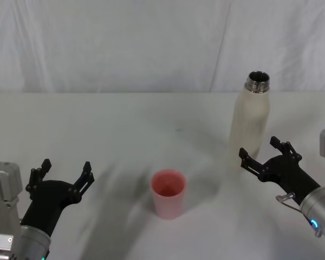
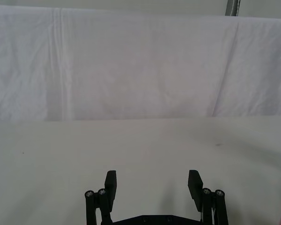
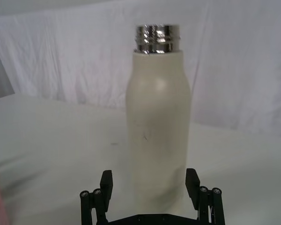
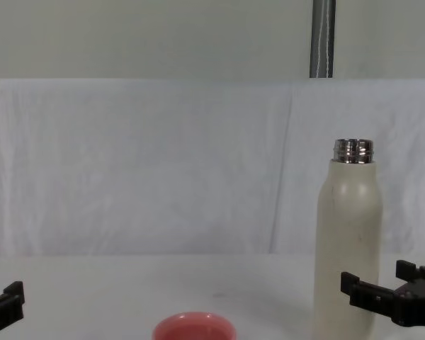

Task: Grasp the thermos with one hand and pour water into the cup lid.

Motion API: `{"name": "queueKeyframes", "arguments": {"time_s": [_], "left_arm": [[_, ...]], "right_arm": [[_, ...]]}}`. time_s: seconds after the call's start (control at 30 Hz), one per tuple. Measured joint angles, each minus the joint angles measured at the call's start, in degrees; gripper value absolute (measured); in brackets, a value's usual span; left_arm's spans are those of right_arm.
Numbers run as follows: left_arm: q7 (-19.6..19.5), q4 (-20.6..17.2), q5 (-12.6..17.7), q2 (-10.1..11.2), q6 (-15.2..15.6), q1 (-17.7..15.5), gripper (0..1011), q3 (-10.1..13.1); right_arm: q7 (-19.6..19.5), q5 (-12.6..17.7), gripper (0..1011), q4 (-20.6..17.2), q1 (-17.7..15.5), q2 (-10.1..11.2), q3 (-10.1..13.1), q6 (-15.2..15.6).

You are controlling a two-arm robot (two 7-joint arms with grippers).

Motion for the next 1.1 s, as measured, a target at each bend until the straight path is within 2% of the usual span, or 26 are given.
{"name": "queueKeyframes", "arguments": {"time_s": [0.17,0.5,1.1], "left_arm": [[0.0,0.0,0.0,0.0,0.0,0.0,1001,0.0],[0.0,0.0,0.0,0.0,0.0,0.0,1001,0.0],[0.0,0.0,0.0,0.0,0.0,0.0,1001,0.0]], "right_arm": [[-1.81,-2.07,1003,-2.17,-2.38,-0.79,-0.01,-2.04],[-2.67,-3.98,1003,-4.86,-5.82,-1.51,0.69,-3.67],[-2.57,-3.86,1003,-4.54,-5.36,-1.48,0.49,-3.58]]}}
